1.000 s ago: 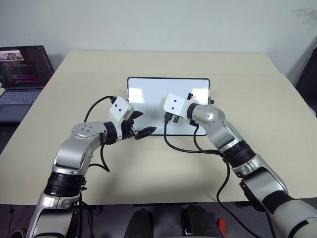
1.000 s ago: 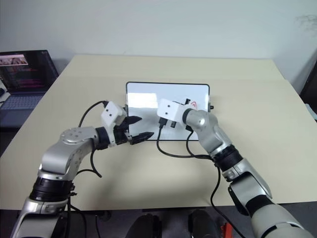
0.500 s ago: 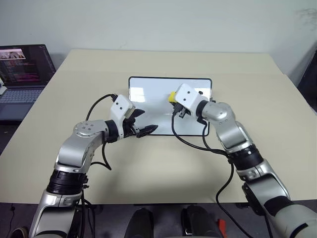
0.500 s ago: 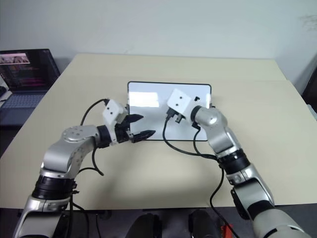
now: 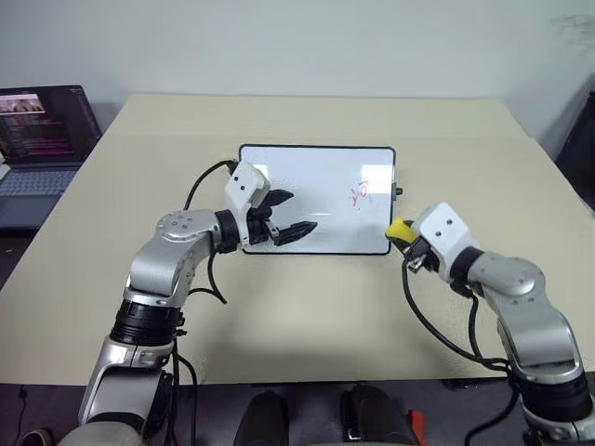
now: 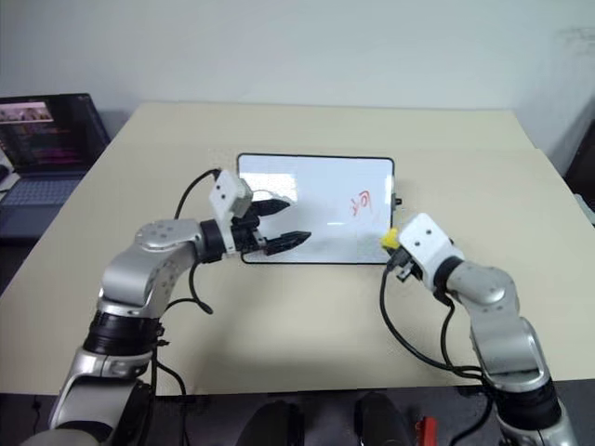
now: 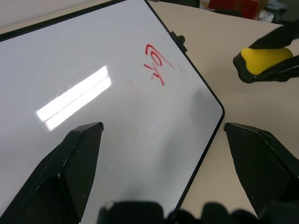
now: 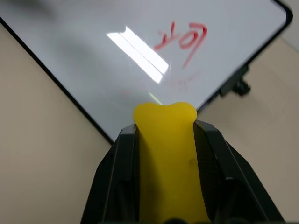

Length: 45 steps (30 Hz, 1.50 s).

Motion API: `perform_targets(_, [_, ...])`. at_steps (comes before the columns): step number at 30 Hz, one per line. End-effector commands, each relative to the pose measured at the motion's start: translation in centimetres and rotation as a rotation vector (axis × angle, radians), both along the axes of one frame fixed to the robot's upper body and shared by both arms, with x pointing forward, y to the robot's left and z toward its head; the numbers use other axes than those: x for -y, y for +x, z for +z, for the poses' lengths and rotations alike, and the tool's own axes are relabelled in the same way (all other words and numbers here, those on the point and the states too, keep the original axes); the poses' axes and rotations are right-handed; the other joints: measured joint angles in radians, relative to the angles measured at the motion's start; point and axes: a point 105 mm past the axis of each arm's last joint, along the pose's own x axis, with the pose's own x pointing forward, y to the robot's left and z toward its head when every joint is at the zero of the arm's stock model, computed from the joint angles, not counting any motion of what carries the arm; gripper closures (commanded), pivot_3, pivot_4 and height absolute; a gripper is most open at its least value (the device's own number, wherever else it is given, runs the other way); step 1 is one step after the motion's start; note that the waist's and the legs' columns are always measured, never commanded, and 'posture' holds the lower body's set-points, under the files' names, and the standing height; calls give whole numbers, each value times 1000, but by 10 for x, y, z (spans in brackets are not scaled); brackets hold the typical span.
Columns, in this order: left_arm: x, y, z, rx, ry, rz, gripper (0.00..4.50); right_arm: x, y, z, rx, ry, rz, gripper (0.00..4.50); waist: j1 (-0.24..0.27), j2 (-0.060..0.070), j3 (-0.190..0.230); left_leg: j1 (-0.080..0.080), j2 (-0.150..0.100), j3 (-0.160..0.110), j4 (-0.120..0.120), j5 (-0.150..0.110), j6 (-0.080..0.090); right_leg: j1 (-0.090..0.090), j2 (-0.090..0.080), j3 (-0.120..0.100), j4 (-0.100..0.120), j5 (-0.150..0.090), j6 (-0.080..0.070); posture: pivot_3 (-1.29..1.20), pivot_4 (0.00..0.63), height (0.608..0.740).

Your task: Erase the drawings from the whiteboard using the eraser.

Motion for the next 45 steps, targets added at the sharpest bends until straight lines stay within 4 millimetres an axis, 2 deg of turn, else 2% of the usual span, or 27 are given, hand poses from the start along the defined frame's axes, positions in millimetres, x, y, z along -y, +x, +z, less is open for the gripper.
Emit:
perform_targets(1, [3, 2, 7, 18, 0, -27, 0, -17, 6, 25, 116, 33, 17, 3245, -4, 0, 0, 0, 0, 0, 0, 0, 0, 0, 2, 0, 0, 0, 0, 0, 150, 740])
perform_targets(7, [-2, 8, 3, 7, 27, -4, 0, -36, 40, 45, 206, 32, -15, 3245, 3, 0, 0, 0, 1, -2, 0, 0, 0, 0, 5, -2, 1, 0, -1, 0, 150, 740])
perform_targets(12, [-4, 10, 4, 7, 31, 2, 0, -30, 78, 55, 267, 12, -126, 3245, 9, 0, 0, -2, 1, -1, 0, 0, 0, -1, 2, -1, -1, 0, -1, 0, 150, 740])
perform_targets(15, [-7, 9, 3, 3, 35, 5, 0, -34, 87, 57, 283, 5, -122, 3245, 10, 0, 0, -3, 1, -1, 0, 0, 0, -1, 0, -1, -1, 0, -1, 0, 150, 740])
perform_targets(18, [-15, 10, 0, -3, 47, 33, 0, -44, 88, 50, 262, -11, -78, 3245, 10, 0, 0, -3, 1, -1, 0, 0, 0, -1, 0, -1, -2, 0, -1, 0, 150, 740])
perform_targets(22, [-22, 12, -1, -2, 53, 58, 0, -55, 81, 24, 168, -64, 1, 3245, 9, 0, 0, -3, 1, -1, 0, 0, 0, -1, 0, -1, -1, 0, -1, 0, 150, 740])
perform_targets(25, [-22, 13, 0, -1, 53, 58, 0, -56, 75, 7, 103, -110, 38, 3245, 9, 0, 0, -2, 1, -1, 0, 0, 0, -1, 0, -2, 0, 0, -1, 0, 150, 740])
perform_targets(28, [-22, 13, -1, -2, 55, 58, 0, -55, 72, -2, 77, -154, 59, 3245, 9, 0, 0, -1, 1, -1, 1, 0, 0, -1, 0, -1, 1, 0, -1, 0, 150, 740])
perform_targets(30, [-21, 13, -2, -6, 56, 58, 0, -52, 77, 5, 125, -173, 29, 3245, 9, 0, 0, -1, 1, -1, 2, 0, 0, 0, 0, -1, 1, 0, -1, 0, 150, 740])
perform_targets(34, [-22, 12, -5, -16, 59, 57, 0, -40, 95, 41, 289, -145, -87, 3245, 8, 0, 0, 0, 1, -1, 2, 0, 0, 0, 0, -1, 2, 1, -1, 0, 150, 740])
perform_targets(36, [-22, 12, -6, -18, 60, 58, 0, -39, 98, 49, 324, -135, -106, 3245, 9, 0, 0, 0, 1, -1, 2, 0, 0, 0, 0, -1, 2, 1, -1, 0, 150, 740])
perform_targets(40, [-22, 11, -8, -23, 60, 59, 0, -46, 97, 43, 298, -137, -72, 3245, 9, 0, 0, -1, 1, -2, 2, 0, 0, 0, 0, -2, 1, 1, -1, 0, 150, 740])
perform_targets(45, [-22, 10, -8, -25, 58, 61, 0, -66, 82, 10, 129, -152, 70, 3245, 6, 0, 0, -1, 2, -1, 1, 0, 0, 0, 0, -1, 0, 1, -1, 0, 150, 740])
